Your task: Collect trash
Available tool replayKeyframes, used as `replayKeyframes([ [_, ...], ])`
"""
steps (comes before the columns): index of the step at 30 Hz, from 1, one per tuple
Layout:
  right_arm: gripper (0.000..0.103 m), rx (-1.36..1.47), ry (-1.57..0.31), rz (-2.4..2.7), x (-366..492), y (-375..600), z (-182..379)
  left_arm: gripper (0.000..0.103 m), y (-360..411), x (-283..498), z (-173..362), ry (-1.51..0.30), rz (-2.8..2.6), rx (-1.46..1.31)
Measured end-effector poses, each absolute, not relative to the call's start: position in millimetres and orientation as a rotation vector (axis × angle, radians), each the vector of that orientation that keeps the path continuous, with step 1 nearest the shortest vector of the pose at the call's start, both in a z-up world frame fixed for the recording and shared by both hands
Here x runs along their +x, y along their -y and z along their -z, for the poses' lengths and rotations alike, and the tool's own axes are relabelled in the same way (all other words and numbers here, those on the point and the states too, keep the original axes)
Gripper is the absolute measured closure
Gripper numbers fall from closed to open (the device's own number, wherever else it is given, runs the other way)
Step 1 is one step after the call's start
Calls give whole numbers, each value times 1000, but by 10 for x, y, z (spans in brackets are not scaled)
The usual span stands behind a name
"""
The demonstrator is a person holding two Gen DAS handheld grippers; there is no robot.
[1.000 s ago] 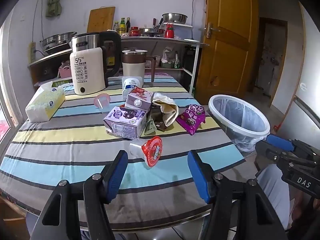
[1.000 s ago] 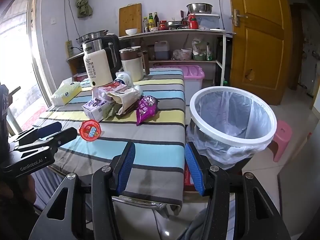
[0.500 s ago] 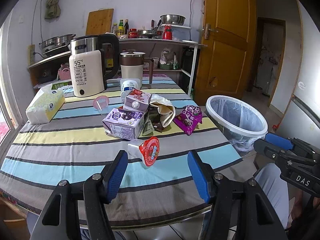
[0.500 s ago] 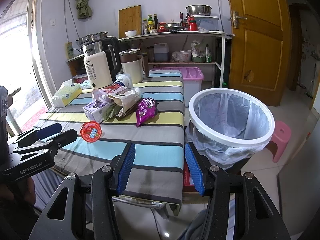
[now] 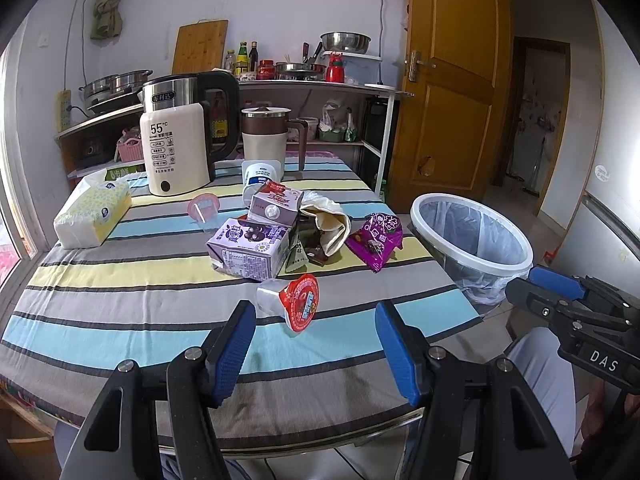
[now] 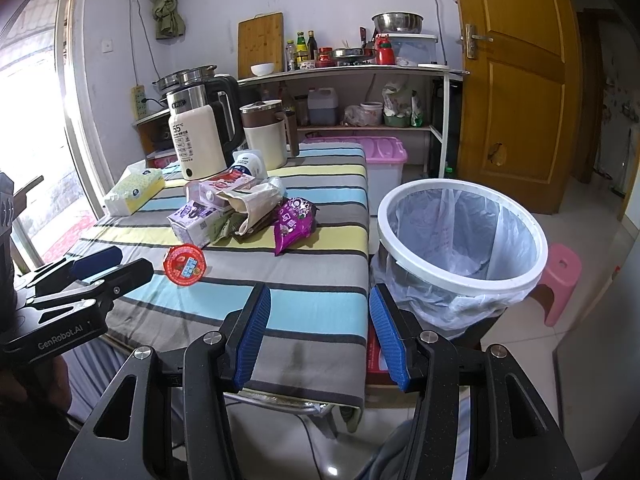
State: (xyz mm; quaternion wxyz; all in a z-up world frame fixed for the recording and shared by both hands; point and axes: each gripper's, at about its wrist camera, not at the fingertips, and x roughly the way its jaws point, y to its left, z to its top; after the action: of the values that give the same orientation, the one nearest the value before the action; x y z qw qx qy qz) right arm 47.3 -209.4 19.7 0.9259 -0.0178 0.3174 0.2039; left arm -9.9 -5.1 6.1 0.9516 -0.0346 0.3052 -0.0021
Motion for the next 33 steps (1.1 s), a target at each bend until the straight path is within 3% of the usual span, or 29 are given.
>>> replayKeyframes([
  [33,50,-41,-643,-418,421,2071,-234,41,74,-162,-90,-607,11,-83],
])
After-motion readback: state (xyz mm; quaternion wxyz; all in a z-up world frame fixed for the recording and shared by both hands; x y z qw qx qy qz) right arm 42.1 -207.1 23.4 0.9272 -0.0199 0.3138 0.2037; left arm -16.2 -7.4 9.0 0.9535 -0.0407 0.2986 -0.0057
